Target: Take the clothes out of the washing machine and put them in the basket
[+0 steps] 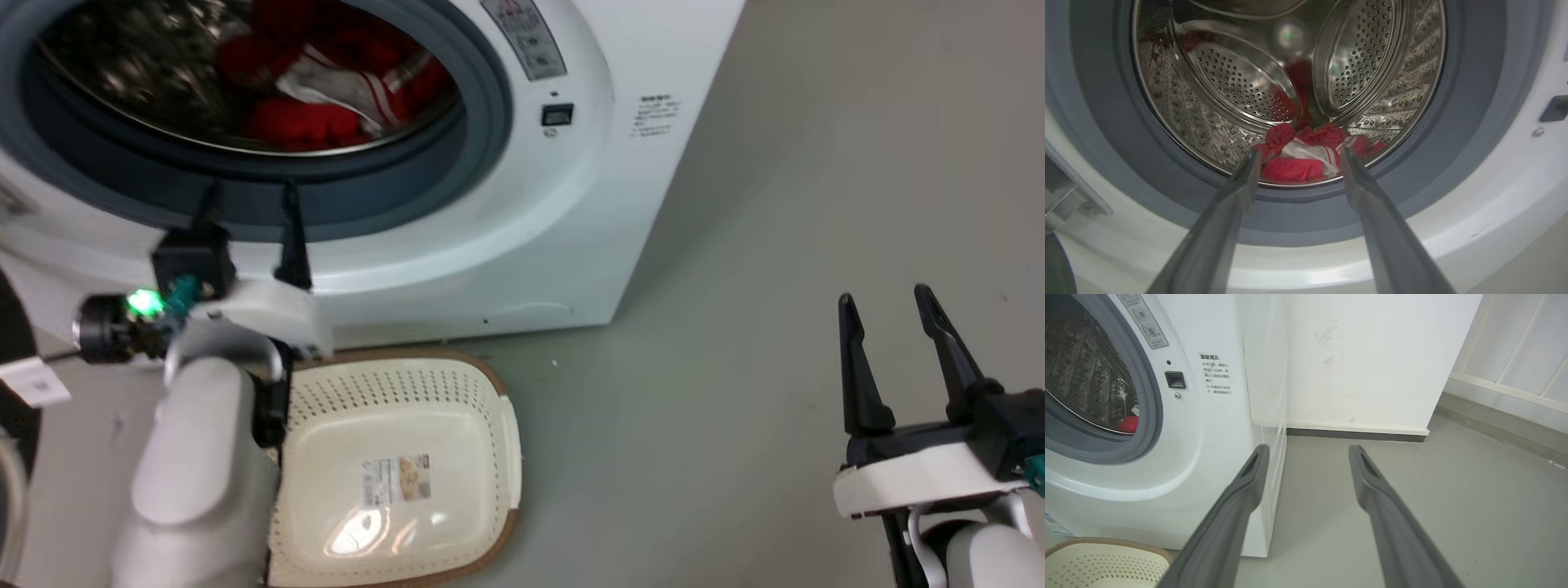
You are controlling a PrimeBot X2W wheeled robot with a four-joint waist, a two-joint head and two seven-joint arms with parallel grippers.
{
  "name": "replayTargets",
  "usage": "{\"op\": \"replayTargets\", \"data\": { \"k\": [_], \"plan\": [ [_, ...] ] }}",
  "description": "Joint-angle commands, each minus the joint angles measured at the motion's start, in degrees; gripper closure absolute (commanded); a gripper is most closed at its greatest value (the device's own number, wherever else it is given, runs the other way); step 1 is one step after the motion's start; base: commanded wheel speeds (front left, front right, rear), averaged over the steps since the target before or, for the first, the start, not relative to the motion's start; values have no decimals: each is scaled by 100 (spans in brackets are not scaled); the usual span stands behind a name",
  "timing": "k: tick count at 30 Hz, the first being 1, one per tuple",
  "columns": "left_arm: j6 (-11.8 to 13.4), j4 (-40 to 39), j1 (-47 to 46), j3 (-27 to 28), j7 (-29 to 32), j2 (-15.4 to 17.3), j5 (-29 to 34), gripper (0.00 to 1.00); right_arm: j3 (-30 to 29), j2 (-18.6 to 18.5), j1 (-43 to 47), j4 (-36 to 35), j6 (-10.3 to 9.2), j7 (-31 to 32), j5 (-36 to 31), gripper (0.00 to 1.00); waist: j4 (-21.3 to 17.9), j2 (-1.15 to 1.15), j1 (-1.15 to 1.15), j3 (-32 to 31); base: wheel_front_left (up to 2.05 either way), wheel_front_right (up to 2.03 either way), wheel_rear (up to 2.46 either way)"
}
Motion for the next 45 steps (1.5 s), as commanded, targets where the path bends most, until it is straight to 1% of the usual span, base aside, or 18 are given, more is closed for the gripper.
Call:
{"op": "replayTargets", "data": {
  "k": [1, 7, 12, 19, 24, 30, 33, 37, 41, 45],
  "plan": [
    [14, 39, -177, 49, 39, 89, 0, 0, 25, 2, -140, 26, -4, -35, 38, 0, -356, 0, -1, 479, 0, 0, 0],
    [26, 330, -934, 136, 427, 508, 69, 0, 124, 3, -517, 239, -4, -249, 144, 0, -744, 0, -1, 1078, 0, 0, 0],
    [-39, 537, -1503, 128, 833, 901, 177, 0, 265, 3, -813, 474, -4, -398, 275, 0, -1086, 0, -1, 1459, 0, 0, 0],
    [-160, 754, -2402, 103, 1582, 1566, 374, 0, 455, 4, -1088, 789, -4, -526, 517, 0, -1493, 0, -1, 1891, 0, 0, 0],
    [-266, 834, -3085, 69, 2294, 2103, 535, 0, 617, 4, -1262, 992, -4, -560, 664, 0, -1739, 0, -1, 2185, 0, 0, 0],
    [-520, 918, -3657, -26, 3190, 2670, 690, 0, 767, 4, -1395, 1018, -4, -556, 881, 0, -2003, 0, -1, 2438, 0, 0, 0],
    [-642, 878, -3811, -79, 3713, 2907, 757, 0, 841, 4, -1400, 1039, -4, -556, 976, 0, -2134, 0, -1, 2557, 0, 0, 0],
    [-787, 729, -3932, -164, 4593, 3278, 836, 0, 909, 4, -1466, 1063, -4, -556, 1092, 0, -2282, 0, -1, 2740, 0, 0, 0],
    [-837, 445, -3915, -126, 5372, 3460, 798, 0, 946, 3, -1502, 1101, -4, -557, 1210, 0, -2386, 0, -1, 2888, 0, 0, 0],
    [-780, 83, -3776, -50, 6024, 3564, 747, 0, 988, 3, -1529, 1122, -4, -557, 1279, 0, -2454, 0, -1, 2963, 0, 0, 0]
  ]
}}
